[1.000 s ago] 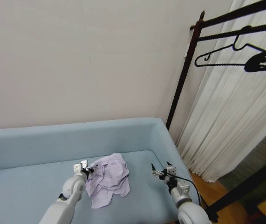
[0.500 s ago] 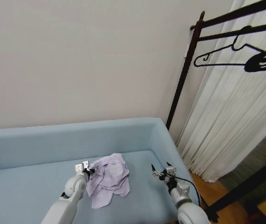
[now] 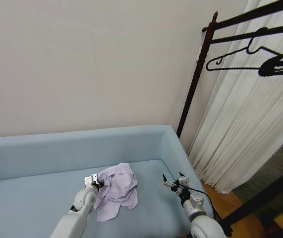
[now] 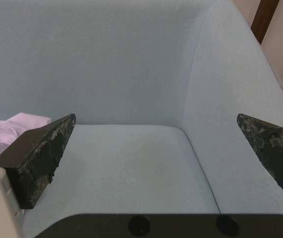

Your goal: Pick up the clothes from the sofa and hang them on the clothes hanger.

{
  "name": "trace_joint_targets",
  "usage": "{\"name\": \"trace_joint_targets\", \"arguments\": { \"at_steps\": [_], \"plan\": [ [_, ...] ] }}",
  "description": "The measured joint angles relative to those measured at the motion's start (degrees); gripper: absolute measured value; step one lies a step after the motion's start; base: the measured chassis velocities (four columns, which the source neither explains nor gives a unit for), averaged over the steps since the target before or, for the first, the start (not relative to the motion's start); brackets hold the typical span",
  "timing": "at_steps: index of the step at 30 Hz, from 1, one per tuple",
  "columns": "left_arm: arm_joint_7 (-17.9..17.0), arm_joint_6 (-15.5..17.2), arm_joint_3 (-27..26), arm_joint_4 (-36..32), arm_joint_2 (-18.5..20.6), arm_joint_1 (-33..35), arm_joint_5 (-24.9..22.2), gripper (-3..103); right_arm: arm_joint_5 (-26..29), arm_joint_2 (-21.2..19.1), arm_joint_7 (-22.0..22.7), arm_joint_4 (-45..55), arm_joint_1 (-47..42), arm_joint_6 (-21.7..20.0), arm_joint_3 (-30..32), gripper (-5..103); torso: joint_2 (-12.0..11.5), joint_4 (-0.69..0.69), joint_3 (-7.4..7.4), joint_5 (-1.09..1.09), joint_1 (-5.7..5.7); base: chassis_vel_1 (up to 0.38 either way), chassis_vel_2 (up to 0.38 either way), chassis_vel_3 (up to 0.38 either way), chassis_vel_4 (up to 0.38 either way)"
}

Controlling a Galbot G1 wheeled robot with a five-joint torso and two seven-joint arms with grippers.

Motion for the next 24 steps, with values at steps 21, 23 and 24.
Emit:
{"name": "trace_joint_targets", "arguments": {
  "at_steps": [21,23,24],
  "plan": [
    [6.77,-11.38,-1.37,-7.2,3.49,3.83,5.2,2,5.0,0.11,0.66,-1.39,3.32,-0.91,-1.7,100,0.01,0.0,0.0,-0.01,0.0,0.0,0.0,0.0,0.0],
    [8.43,-13.34,-2.09,-8.6,4.9,4.96,6.34,2,6.97,0.23,0.63,-2.4,4.57,-1.42,-2.62,100,0.01,0.0,0.0,-0.01,0.0,0.0,0.0,0.0,0.0],
    [9.08,-14.17,-2.53,-9.45,5.71,5.54,6.53,2,9.0,0.2,0.5,-3.25,5.74,-2.09,-3.5,100,0.01,0.0,0.0,0.0,0.0,0.0,0.0,0.0,0.0]
  ]
}}
